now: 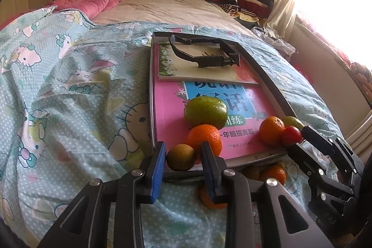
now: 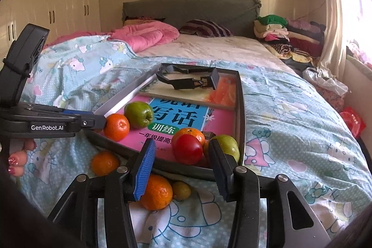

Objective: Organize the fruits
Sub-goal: 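Lower both fruits into the tray and open both tools, then withdraw both open tools from the tray toward the mandarins on the quilt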

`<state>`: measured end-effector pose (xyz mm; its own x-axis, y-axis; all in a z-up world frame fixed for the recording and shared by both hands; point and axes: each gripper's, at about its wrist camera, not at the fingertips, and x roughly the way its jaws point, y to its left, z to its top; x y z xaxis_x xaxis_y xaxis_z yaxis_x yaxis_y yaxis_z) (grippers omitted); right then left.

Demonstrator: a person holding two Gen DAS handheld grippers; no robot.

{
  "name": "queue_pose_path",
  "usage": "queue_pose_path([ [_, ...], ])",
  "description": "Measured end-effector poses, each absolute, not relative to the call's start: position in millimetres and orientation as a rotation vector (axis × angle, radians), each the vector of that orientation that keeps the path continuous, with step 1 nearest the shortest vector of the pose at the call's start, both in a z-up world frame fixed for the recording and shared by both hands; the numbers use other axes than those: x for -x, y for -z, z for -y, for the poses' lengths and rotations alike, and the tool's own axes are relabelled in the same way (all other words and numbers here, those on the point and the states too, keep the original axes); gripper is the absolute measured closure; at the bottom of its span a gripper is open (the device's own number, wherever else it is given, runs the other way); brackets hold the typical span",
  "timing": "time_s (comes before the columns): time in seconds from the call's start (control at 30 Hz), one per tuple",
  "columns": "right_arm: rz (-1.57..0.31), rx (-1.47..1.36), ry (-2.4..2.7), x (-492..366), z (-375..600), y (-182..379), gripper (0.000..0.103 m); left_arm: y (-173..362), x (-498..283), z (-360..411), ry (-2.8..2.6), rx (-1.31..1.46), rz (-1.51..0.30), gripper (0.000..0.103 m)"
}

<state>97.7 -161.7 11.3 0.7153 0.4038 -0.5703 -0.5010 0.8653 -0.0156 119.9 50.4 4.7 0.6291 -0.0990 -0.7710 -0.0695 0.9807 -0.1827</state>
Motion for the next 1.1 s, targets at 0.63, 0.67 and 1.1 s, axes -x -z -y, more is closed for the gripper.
queue_pose_path([
  [0.63, -0.585, 0.188, -0.427, -103, 169, -8, 0.054, -16, -106, -43, 0.038, 0.205, -0.871, 0.048],
  [0.67, -0.587, 0.182, -0.428, -103, 169, -8, 0.054, -17, -105, -44, 0.036, 0.206, -0.870, 0.048],
  [1.1, -0.591, 0.105, -0.427, -101, 181, -15, 0.043, -27, -97, -43, 0.036, 0.200, -0.849, 0.036],
])
